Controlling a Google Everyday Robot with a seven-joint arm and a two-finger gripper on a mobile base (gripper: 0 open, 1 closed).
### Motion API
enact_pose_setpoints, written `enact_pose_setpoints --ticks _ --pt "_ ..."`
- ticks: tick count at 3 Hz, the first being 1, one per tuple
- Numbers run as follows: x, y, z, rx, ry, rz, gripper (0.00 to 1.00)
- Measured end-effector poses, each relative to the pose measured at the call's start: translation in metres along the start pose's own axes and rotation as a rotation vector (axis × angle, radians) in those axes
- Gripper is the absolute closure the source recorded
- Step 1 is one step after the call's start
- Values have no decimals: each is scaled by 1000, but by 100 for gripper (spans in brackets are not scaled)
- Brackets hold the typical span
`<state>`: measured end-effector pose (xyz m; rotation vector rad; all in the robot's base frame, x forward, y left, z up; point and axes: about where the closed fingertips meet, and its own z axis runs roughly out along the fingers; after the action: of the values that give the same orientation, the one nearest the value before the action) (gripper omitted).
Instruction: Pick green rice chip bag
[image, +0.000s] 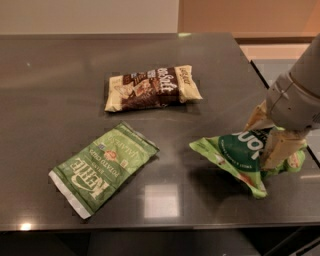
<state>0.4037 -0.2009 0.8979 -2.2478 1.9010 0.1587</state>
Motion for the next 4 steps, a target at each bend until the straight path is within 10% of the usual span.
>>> enact_pose_setpoints --ticks 3,4 --pt "-84 -55 -10 51 -180 57 100" --pt "-104 -59 -3 45 -213 60 83"
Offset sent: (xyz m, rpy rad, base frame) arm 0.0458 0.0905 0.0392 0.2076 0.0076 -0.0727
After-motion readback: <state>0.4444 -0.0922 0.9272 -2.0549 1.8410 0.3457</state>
